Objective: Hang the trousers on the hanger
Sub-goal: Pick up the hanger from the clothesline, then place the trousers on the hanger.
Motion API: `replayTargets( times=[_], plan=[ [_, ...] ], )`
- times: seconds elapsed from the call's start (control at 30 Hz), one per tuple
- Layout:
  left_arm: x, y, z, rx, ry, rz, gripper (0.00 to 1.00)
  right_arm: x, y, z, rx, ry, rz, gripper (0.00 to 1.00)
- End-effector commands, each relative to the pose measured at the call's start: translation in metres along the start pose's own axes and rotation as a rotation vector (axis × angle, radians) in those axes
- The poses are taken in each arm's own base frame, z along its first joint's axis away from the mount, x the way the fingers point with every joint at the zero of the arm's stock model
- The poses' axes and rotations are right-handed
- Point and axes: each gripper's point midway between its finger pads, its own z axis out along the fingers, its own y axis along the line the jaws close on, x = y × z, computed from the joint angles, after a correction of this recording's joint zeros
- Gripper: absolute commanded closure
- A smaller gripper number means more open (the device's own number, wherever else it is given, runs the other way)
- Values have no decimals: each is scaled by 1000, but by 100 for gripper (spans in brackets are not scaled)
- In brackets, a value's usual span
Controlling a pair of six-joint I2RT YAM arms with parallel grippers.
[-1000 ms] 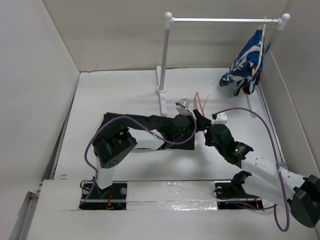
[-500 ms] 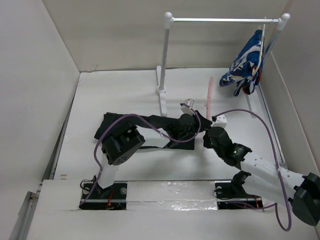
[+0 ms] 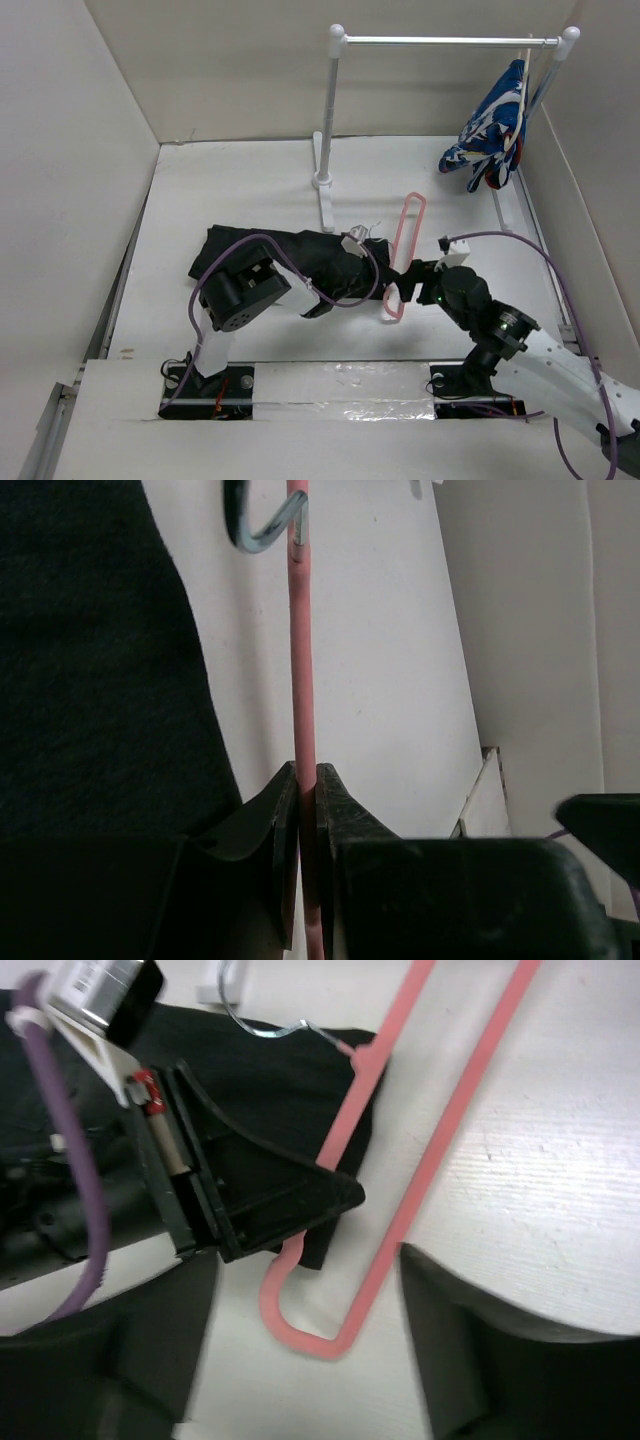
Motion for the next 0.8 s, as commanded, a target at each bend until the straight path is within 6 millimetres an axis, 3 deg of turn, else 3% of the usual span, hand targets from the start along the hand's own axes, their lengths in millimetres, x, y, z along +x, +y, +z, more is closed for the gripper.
replayTargets(
  times=[0.0, 0.1, 0.13, 0.17, 0.33, 0.37, 0.5, 0.57, 0.7, 0.77],
  plan=[
    [-28, -68, -24, 235, -96, -30, 100, -24, 19, -14, -104, -42, -2, 30],
    [-25, -57, -33, 222, -121, -61, 100, -28, 20, -4, -122, -46, -12, 73],
    [-24, -51, -37, 227, -131, -71, 100, -22, 15, 7, -109, -7, -28, 96],
    [-24, -49, -38, 227, -134, -91, 100, -27, 17, 14, -119, -20, -24, 100],
    [-17, -28, -42, 191, -157, -118, 100, -23, 9, 55, -94, 34, -27, 100],
    [-17, -28, -42, 195, -160, -117, 100, -31, 11, 62, -104, 18, -26, 97],
    [-10, -21, -42, 177, -152, -120, 100, -26, -3, 103, -66, 69, -12, 73],
    [-10, -17, -41, 163, -155, -124, 100, -23, 6, 114, -114, 90, -19, 71],
    [-4, -14, -40, 145, -145, -120, 100, -15, 5, 133, -97, 109, -24, 70],
    [-4, -12, -38, 134, -146, -120, 100, -10, -2, 141, -68, 122, -12, 65]
  ],
)
